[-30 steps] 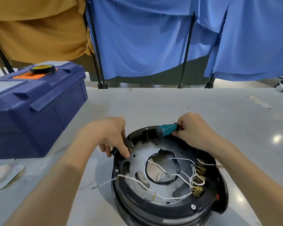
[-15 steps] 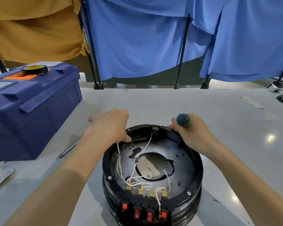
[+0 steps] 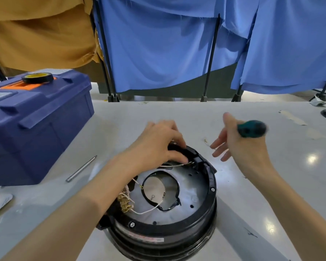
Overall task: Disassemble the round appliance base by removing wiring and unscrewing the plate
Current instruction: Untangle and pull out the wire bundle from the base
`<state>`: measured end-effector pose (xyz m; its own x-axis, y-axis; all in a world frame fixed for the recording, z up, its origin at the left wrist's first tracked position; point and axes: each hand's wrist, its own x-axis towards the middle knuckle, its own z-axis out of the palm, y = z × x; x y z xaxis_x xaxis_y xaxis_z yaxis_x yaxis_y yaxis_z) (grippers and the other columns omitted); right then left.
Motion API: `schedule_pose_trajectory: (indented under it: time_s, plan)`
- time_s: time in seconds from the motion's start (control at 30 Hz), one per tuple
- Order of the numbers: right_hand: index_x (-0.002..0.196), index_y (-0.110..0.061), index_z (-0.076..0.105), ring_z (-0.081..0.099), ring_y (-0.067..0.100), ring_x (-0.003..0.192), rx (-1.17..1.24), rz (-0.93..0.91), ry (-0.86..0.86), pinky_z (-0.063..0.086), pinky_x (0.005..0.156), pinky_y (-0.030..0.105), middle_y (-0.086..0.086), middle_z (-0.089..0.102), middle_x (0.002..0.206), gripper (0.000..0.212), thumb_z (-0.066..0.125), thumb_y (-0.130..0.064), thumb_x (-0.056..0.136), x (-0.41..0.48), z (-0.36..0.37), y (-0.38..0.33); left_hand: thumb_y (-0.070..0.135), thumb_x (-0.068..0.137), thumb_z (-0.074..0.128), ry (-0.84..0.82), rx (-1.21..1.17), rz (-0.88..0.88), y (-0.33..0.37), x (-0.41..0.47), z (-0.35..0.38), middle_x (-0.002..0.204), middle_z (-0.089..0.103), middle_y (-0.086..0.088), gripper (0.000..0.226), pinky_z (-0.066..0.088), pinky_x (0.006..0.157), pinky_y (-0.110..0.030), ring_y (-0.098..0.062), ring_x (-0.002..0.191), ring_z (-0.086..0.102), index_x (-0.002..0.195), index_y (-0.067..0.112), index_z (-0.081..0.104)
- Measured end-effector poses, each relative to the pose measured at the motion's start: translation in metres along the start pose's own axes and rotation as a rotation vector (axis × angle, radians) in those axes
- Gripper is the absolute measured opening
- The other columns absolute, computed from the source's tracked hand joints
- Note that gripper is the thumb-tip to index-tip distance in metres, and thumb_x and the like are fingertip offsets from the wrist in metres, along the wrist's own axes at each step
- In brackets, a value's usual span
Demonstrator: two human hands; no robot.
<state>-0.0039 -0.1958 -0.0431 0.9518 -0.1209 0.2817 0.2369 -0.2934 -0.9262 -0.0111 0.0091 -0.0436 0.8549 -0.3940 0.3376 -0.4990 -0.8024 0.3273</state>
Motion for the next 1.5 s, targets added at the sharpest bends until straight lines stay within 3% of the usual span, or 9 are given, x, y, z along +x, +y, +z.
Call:
schedule_pose_trajectory:
  time_s: [0.1, 0.3, 0.43, 0.63, 0.97, 1.23, 1.3, 1.4, 1.5]
  plan:
    - [0.102, -0.016, 0.049, 0.059, 0.035, 0.042, 0.150, -0.035, -0.094, 0.039, 0.033, 0.028, 0.015, 0.068, 0.060, 0.026, 0.041, -0.040, 0.093, -0.002, 0.000, -0.001, 0.048, 0.068, 0.080, -0.290, -0.055, -0.102, 0.009, -0.003, 0.007, 0.077, 0.065, 0.011, 0.036, 0.049, 0.070, -0.023, -0.006, 0.074, 0.060, 0.094, 0.023, 0.073]
    - [0.050, -0.009, 0.059, 0.037, 0.013, 0.031, 0.238, -0.026, -0.118, 0.032, 0.035, 0.014, 0.006, 0.049, 0.038, 0.049, 0.059, -0.035, 0.091, -0.003, 0.013, 0.002, 0.026, 0.094, 0.058, -0.225, -0.101, -0.131, 0.012, -0.010, 0.022, 0.068, 0.069, 0.002, 0.018, 0.054, 0.074, -0.035, -0.013, 0.070, 0.064, 0.091, 0.016, 0.072]
    - [0.057, 0.017, 0.048, 0.033, 0.009, 0.026, 0.190, -0.111, -0.049, 0.033, 0.035, 0.012, -0.001, 0.043, 0.032, 0.052, 0.069, -0.022, 0.085, -0.002, 0.024, 0.008, 0.026, 0.098, 0.047, -0.220, -0.069, -0.117, 0.015, -0.013, 0.033, 0.071, 0.070, 0.001, 0.023, 0.053, 0.076, -0.037, -0.016, 0.074, 0.065, 0.095, 0.014, 0.067]
    - [0.050, 0.004, 0.036, 0.034, 0.008, 0.032, 0.164, -0.146, 0.002, 0.030, 0.037, 0.016, 0.003, 0.042, 0.040, 0.036, 0.055, -0.008, 0.077, -0.004, 0.038, 0.013, 0.024, 0.099, 0.044, -0.169, -0.098, -0.110, 0.016, -0.012, 0.041, 0.065, 0.068, -0.002, 0.025, 0.052, 0.072, -0.036, -0.017, 0.065, 0.065, 0.091, 0.010, 0.063]
    - [0.049, -0.007, 0.031, 0.033, 0.004, 0.037, 0.157, -0.268, 0.018, 0.028, 0.040, 0.009, -0.007, 0.029, 0.041, 0.043, 0.053, 0.001, 0.084, -0.017, 0.044, 0.018, 0.025, 0.100, 0.041, -0.169, -0.058, -0.118, 0.012, -0.015, 0.051, 0.063, 0.055, -0.007, 0.026, 0.045, 0.059, -0.043, -0.026, 0.055, 0.049, 0.082, 0.010, 0.052]
    - [0.057, 0.009, 0.032, 0.034, 0.020, 0.049, 0.104, -0.296, -0.017, 0.030, 0.042, 0.017, 0.022, 0.029, 0.054, 0.044, 0.057, -0.009, 0.089, -0.020, 0.043, 0.016, 0.028, 0.101, 0.037, -0.198, -0.015, -0.104, 0.013, -0.013, 0.050, 0.060, 0.047, -0.005, 0.021, 0.042, 0.057, -0.040, -0.027, 0.054, 0.045, 0.087, 0.016, 0.047]
    - [0.059, 0.005, 0.039, 0.035, 0.015, 0.049, 0.062, -0.298, -0.057, 0.029, 0.045, 0.016, 0.014, 0.034, 0.049, 0.045, 0.058, -0.020, 0.091, -0.020, 0.039, 0.018, 0.028, 0.100, 0.038, -0.206, -0.030, -0.114, 0.014, -0.013, 0.049, 0.063, 0.050, -0.007, 0.020, 0.044, 0.059, -0.042, -0.031, 0.058, 0.048, 0.085, 0.017, 0.045]
    - [0.057, -0.025, 0.048, 0.042, 0.005, 0.045, -0.006, -0.281, -0.119, 0.033, 0.046, 0.012, -0.012, 0.045, 0.044, 0.034, 0.057, -0.033, 0.089, -0.022, 0.033, 0.018, 0.027, 0.099, 0.038, -0.213, -0.052, -0.128, 0.015, -0.012, 0.049, 0.065, 0.051, -0.007, 0.021, 0.046, 0.061, -0.045, -0.032, 0.059, 0.048, 0.082, 0.017, 0.044]
    - [0.061, -0.020, 0.050, 0.044, 0.014, 0.046, -0.104, -0.262, -0.092, 0.040, 0.049, 0.031, 0.000, 0.049, 0.048, 0.031, 0.052, -0.042, 0.083, -0.025, 0.031, 0.013, 0.027, 0.099, 0.039, -0.216, -0.040, -0.132, 0.015, -0.012, 0.048, 0.063, 0.047, -0.004, 0.022, 0.045, 0.061, -0.043, -0.030, 0.057, 0.045, 0.080, 0.017, 0.042]
